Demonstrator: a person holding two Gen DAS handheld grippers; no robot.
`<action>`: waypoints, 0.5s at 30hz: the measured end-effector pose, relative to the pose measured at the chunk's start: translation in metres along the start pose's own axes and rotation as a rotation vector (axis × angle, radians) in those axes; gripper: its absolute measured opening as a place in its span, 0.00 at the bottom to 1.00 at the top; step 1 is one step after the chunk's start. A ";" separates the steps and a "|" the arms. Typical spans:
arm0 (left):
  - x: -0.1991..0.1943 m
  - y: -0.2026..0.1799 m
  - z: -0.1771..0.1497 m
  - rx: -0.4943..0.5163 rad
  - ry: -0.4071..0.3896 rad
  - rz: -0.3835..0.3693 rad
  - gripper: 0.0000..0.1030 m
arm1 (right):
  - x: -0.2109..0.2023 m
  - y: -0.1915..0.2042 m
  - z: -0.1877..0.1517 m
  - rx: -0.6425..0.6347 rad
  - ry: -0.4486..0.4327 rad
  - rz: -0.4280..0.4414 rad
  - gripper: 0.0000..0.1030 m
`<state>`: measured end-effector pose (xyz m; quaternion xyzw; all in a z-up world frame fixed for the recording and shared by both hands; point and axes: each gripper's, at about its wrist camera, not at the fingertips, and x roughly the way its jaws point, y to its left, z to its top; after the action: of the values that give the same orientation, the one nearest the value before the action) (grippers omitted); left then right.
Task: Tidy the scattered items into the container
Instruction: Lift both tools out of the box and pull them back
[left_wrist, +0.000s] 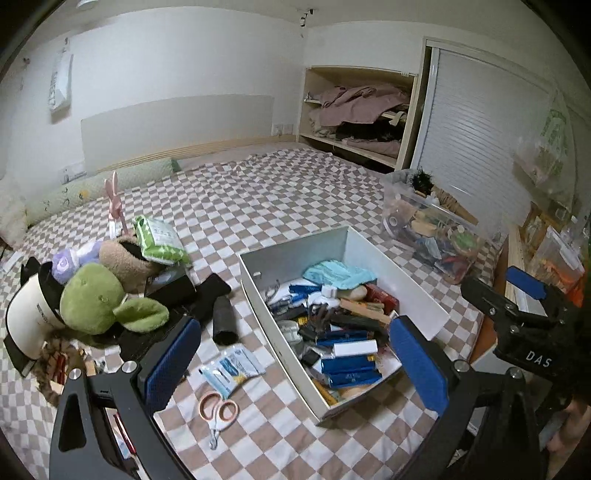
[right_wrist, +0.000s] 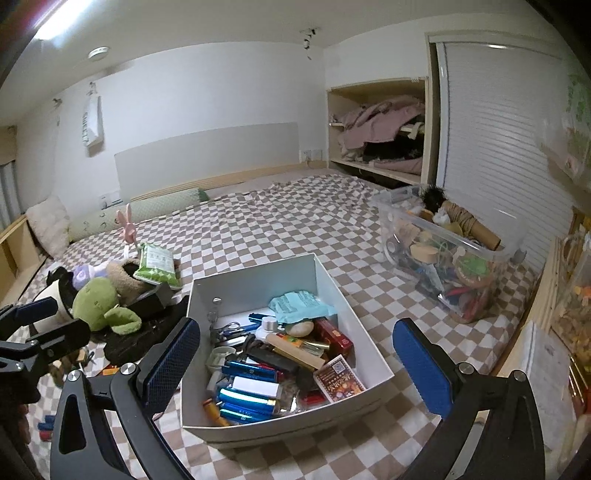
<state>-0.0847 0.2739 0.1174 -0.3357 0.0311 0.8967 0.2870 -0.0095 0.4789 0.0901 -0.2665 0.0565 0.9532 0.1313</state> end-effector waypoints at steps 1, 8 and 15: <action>0.000 0.000 -0.002 -0.007 0.007 -0.006 1.00 | -0.001 0.002 -0.001 -0.005 -0.001 0.004 1.00; -0.011 0.004 -0.013 -0.011 0.000 0.039 1.00 | -0.013 0.014 -0.010 -0.044 -0.012 0.029 1.00; -0.018 0.013 -0.024 -0.024 0.003 0.078 1.00 | -0.024 0.025 -0.018 -0.078 -0.018 0.055 1.00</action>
<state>-0.0664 0.2482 0.1085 -0.3388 0.0339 0.9070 0.2477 0.0124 0.4467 0.0882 -0.2613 0.0252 0.9602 0.0952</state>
